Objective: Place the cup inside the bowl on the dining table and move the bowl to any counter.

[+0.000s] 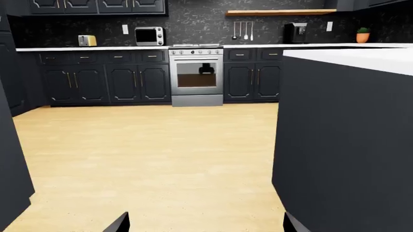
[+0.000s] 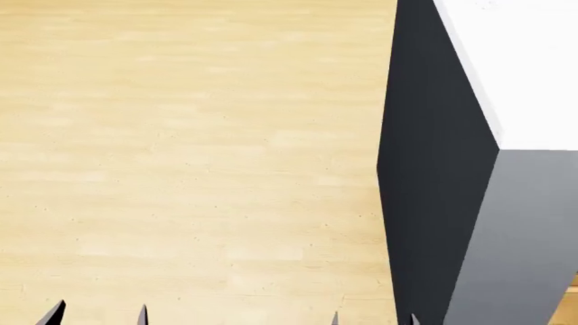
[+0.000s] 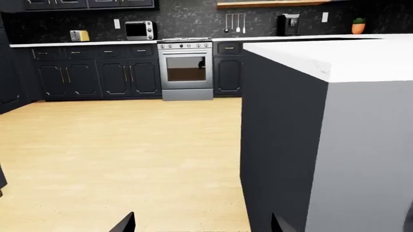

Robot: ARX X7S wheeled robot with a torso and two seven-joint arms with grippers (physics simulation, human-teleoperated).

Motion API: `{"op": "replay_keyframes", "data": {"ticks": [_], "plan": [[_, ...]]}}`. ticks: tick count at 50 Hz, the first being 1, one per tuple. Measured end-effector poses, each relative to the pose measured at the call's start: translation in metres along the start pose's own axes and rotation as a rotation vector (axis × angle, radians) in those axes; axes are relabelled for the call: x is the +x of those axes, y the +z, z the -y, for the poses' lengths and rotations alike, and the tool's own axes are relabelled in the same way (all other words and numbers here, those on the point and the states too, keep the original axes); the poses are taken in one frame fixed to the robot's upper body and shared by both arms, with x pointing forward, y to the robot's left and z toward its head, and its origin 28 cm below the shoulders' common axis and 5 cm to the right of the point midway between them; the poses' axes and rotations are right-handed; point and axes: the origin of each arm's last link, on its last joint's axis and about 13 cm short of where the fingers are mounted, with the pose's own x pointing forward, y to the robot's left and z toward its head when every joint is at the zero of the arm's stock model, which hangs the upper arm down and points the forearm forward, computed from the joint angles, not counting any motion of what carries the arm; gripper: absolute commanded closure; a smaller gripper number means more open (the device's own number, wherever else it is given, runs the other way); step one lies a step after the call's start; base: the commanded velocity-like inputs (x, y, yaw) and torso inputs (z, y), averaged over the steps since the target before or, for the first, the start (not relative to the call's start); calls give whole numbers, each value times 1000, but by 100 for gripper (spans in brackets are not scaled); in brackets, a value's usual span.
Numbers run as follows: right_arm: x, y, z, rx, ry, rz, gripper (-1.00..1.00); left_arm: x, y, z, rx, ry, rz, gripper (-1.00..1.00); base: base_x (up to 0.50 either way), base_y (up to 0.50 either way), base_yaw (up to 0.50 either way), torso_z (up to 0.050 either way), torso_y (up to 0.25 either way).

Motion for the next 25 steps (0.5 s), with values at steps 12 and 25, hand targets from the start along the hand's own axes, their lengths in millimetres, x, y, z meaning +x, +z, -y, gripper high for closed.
{"op": "replay_keyframes", "data": {"ticks": [12,25], "plan": [[0,1,1,5,-4,11,-100,0,0,1,0,-2,0,-100,-7,-500,0,0,0],[0,2,1,-5,0,11,-100,0,0,1,0,-4,0,-100,0,-500,0,0,0]]}}
